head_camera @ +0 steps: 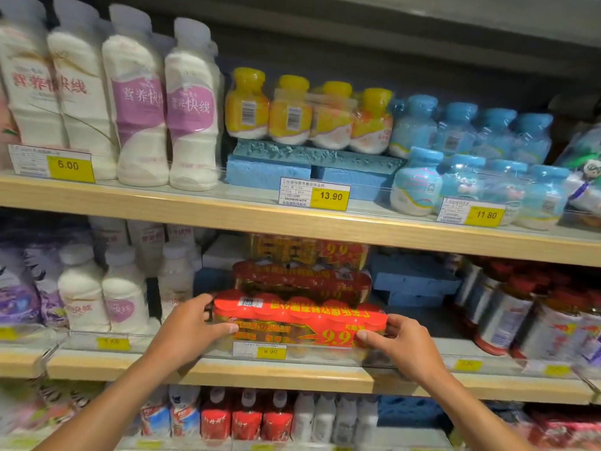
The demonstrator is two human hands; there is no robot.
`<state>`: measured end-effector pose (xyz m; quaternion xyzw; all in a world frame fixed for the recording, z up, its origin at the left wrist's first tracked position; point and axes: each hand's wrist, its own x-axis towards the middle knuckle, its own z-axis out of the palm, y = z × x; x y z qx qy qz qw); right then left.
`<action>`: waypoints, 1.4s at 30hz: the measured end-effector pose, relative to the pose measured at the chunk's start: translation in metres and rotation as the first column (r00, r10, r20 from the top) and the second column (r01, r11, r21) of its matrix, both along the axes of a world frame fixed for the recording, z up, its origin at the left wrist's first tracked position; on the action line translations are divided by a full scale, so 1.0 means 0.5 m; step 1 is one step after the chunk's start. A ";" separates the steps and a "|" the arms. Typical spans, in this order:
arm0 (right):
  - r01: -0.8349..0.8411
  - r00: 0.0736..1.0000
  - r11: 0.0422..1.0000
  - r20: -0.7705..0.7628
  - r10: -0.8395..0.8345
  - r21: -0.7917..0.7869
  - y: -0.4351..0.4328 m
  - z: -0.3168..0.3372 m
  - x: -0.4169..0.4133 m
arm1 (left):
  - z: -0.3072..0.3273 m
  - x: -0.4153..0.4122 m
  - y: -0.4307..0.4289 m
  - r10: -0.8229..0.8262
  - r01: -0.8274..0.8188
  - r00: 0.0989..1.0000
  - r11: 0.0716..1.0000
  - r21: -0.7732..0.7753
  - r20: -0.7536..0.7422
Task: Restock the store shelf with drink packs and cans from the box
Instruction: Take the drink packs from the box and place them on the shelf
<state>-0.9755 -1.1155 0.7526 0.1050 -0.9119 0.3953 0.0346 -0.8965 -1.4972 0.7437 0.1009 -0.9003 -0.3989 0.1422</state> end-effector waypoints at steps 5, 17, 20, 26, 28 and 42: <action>-0.056 0.997 0.998 0.056 0.055 0.016 0.016 0.001 -0.017 | 0.003 -0.008 -0.001 0.006 -0.005 1.000 0.999 -0.032 0.028; -0.031 0.999 0.996 0.047 0.027 0.088 0.006 0.002 -0.063 | 0.008 -0.053 0.006 0.133 -0.116 0.987 0.978 -0.174 0.094; -0.004 0.999 0.995 0.036 0.000 0.100 0.001 0.000 -0.078 | 0.007 -0.067 0.003 0.167 -0.144 0.980 0.969 -0.199 0.108; 0.086 0.985 0.986 0.133 -0.105 0.144 -0.007 -0.004 -0.108 | 0.005 -0.079 0.000 0.122 -0.087 0.984 0.966 -0.243 0.132; 0.095 0.985 0.986 0.127 -0.113 0.138 -0.007 -0.004 -0.108 | 0.003 -0.080 0.000 0.127 -0.092 0.984 0.965 -0.247 0.127; 0.076 0.993 0.957 0.062 -0.097 0.279 -0.028 0.019 -0.084 | 0.003 -0.075 0.011 0.161 -0.130 0.984 0.943 -0.305 0.078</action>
